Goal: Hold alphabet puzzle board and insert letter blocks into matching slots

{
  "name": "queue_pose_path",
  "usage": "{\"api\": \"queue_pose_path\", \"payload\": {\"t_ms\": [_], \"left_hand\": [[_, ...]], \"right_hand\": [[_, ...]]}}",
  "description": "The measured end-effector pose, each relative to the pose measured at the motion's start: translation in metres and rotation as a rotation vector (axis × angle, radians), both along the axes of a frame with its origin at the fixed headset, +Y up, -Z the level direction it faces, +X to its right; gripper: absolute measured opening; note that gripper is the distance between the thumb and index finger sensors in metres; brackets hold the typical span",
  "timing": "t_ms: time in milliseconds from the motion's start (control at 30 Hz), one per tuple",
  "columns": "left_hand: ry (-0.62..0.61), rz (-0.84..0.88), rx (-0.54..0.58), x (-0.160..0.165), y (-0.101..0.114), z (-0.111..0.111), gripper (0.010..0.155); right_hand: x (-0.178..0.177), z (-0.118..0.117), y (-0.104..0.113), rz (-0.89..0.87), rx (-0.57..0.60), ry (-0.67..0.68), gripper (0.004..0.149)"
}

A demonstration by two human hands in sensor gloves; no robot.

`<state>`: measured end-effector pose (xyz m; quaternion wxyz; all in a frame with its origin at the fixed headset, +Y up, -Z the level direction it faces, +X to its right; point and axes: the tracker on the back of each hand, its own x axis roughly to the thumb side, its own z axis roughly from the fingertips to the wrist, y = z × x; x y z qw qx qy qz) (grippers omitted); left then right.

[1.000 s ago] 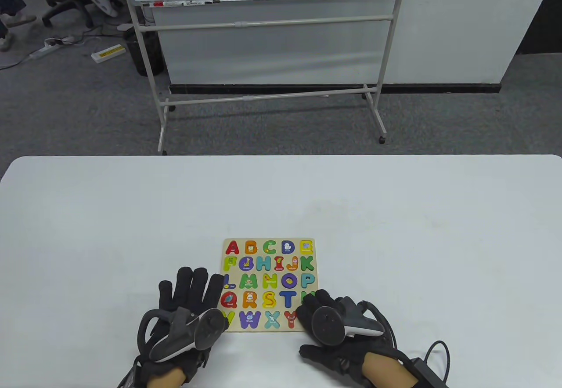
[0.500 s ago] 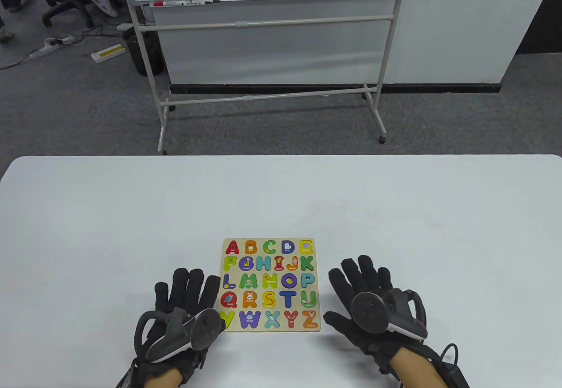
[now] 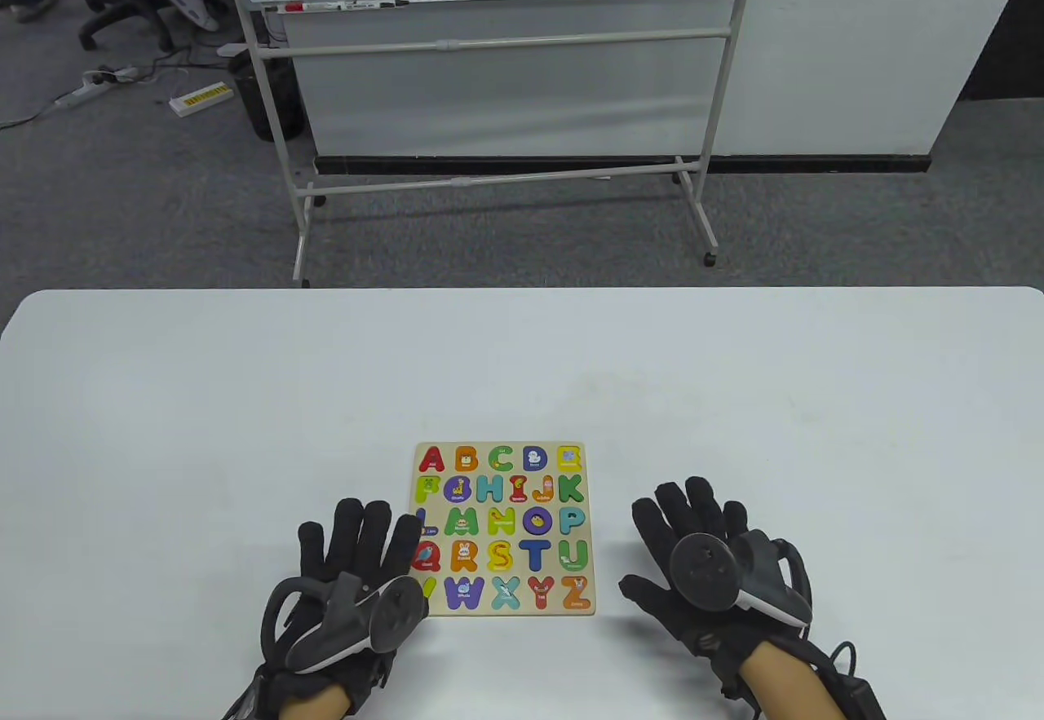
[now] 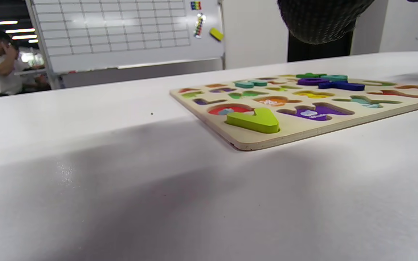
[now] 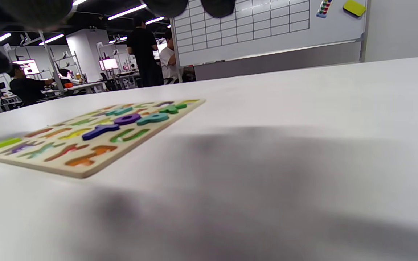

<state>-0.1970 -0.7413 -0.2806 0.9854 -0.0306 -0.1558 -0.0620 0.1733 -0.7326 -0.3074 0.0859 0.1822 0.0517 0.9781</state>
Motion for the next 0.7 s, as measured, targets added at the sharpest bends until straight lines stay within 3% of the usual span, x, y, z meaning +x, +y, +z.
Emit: {"api": "queue_pose_path", "payload": {"t_ms": [367,700], "left_hand": [[-0.005,0.093,0.041,-0.004,0.007,0.005,0.086],[-0.003,0.101,0.002,-0.006,0.004,0.002,0.086]], "right_hand": [[-0.001,-0.001,-0.004,0.006,-0.008,-0.05,0.089],[-0.009,-0.004,-0.015,0.029,-0.074,-0.017,0.089]]}}
